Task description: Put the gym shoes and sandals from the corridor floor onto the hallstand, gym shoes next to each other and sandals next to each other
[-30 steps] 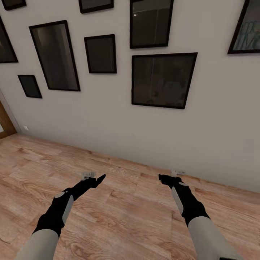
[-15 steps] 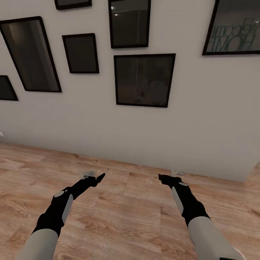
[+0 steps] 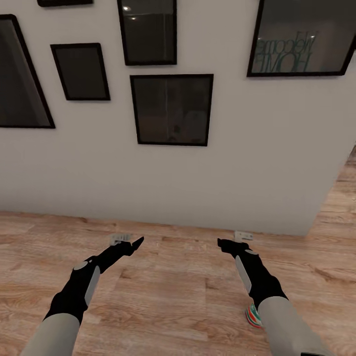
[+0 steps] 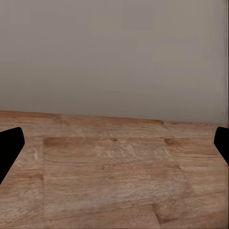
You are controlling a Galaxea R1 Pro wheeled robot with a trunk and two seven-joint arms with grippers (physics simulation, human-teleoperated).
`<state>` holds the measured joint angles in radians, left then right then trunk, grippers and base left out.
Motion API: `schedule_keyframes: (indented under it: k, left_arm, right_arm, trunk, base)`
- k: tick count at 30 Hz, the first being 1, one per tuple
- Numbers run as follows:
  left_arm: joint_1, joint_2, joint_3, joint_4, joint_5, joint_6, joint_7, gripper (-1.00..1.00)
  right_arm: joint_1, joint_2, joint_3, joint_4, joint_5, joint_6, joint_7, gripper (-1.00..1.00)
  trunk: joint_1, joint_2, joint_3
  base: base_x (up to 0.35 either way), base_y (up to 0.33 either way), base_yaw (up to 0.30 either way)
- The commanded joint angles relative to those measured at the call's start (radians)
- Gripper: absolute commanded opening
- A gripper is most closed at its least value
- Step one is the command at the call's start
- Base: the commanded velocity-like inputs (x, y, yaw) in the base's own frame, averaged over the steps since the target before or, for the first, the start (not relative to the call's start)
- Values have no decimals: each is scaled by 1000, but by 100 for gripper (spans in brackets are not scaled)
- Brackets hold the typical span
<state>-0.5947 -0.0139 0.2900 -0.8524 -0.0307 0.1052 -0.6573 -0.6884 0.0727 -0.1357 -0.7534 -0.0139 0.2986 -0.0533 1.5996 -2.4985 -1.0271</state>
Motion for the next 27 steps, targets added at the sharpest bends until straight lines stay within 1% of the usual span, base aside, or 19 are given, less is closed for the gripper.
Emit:
schedule_keyframes:
  k: [1,27]
  left_arm:
    - [-1,-1,6,-2,-3,10,-9,100]
    - [-1,-1,6,-2,-3,10,-8,100]
  right_arm:
    - [-1,1,-2,-1,-1,5,-2,100]
    - [-1,1,-1,-1,-1,5,-2,100]
  trunk:
    - [0,0,-1]
    - [0,0,-1]
  base:
    - [0,0,-254]
    - [0,0,-254]
